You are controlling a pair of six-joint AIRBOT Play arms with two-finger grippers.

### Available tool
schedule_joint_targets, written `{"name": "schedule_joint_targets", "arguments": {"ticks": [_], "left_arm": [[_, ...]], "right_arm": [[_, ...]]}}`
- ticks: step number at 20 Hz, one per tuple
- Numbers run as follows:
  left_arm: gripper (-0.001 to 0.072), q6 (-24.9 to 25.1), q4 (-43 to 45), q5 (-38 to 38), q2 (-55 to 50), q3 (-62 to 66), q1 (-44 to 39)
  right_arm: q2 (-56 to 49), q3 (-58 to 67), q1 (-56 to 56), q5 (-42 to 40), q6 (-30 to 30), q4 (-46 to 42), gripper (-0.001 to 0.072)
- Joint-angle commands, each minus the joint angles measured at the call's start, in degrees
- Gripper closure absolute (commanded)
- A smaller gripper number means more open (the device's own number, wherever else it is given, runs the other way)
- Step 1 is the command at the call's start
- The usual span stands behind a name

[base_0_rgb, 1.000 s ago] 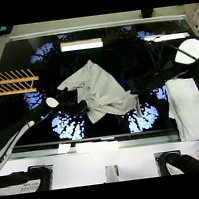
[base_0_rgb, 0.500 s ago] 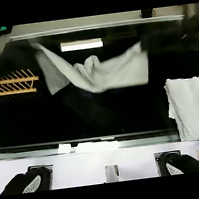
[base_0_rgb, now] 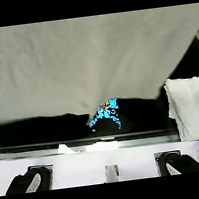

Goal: Fold the shirts.

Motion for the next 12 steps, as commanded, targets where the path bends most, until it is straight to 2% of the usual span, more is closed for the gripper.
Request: {"name": "schedule_joint_targets", "arguments": {"ticks": [1, 3, 5, 9, 12], "left_arm": [[0.0668, -4.09, 4.79, -8.22, 0.33, 1.11, 0.48], [0.0668, -1.22, 5.86, -9.79, 0.31, 1.11, 0.48], [0.0668, -1.51, 9.25, -13.33, -0.46, 1.09, 0.48], [0.0667, -3.89, 13.16, -26.73, -4.37, -4.26, 0.48], [0.0668, -3.87, 15.02, -25.86, -6.08, -16.24, 0.48]], "right_arm": [[3.50, 0.87, -0.04, 5.09, 0.33, -3.45, 0.0684], [3.82, 0.87, -0.04, 6.91, 0.28, -3.50, 0.0685], [2.95, 0.17, -0.04, 8.31, 0.22, -3.54, 0.0685], [-3.69, -5.49, -0.04, 8.55, -0.57, -3.34, 0.0684], [-13.70, -10.05, -0.04, 6.84, 0.50, -3.26, 0.0684]]}}
